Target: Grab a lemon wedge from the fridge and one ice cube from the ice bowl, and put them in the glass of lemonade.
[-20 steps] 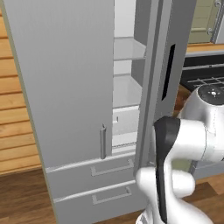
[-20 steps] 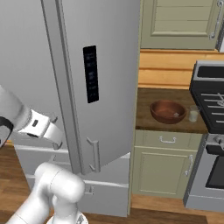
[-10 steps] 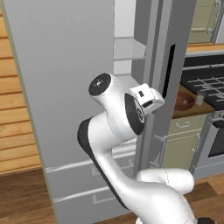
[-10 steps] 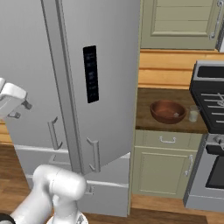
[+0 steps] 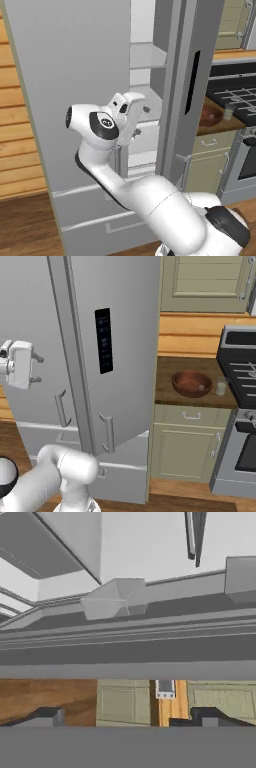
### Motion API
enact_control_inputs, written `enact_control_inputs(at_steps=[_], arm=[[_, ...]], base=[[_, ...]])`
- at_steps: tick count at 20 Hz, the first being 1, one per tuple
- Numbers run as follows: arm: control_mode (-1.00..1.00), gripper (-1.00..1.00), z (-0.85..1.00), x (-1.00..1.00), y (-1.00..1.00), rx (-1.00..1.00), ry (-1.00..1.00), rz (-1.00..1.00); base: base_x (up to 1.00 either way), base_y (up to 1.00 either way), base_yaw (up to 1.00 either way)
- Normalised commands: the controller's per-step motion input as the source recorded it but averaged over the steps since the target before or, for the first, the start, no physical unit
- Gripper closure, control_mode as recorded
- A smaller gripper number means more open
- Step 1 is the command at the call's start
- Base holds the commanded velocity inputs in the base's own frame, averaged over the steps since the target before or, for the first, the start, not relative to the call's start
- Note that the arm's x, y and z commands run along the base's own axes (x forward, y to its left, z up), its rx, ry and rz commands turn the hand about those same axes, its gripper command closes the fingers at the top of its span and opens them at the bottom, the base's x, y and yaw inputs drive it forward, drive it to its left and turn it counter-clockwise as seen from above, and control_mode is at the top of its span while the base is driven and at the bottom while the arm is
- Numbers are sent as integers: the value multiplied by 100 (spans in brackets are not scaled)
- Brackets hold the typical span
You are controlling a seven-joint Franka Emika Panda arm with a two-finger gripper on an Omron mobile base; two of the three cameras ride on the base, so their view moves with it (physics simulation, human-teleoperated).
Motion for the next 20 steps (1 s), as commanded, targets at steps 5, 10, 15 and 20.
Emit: enact_control_inputs(at_steps=[5,10,15,20], arm=[[-100,-100,0,71,0,-35,28,0],[-100,-100,0,30,-8,-19,5,0],[-100,-100,-5,-9,-64,-1,1,-2],[-100,-100,0,-25,-97,0,0,-10]], base=[[0,0,0],[0,0,0],[0,0,0],[0,0,0]])
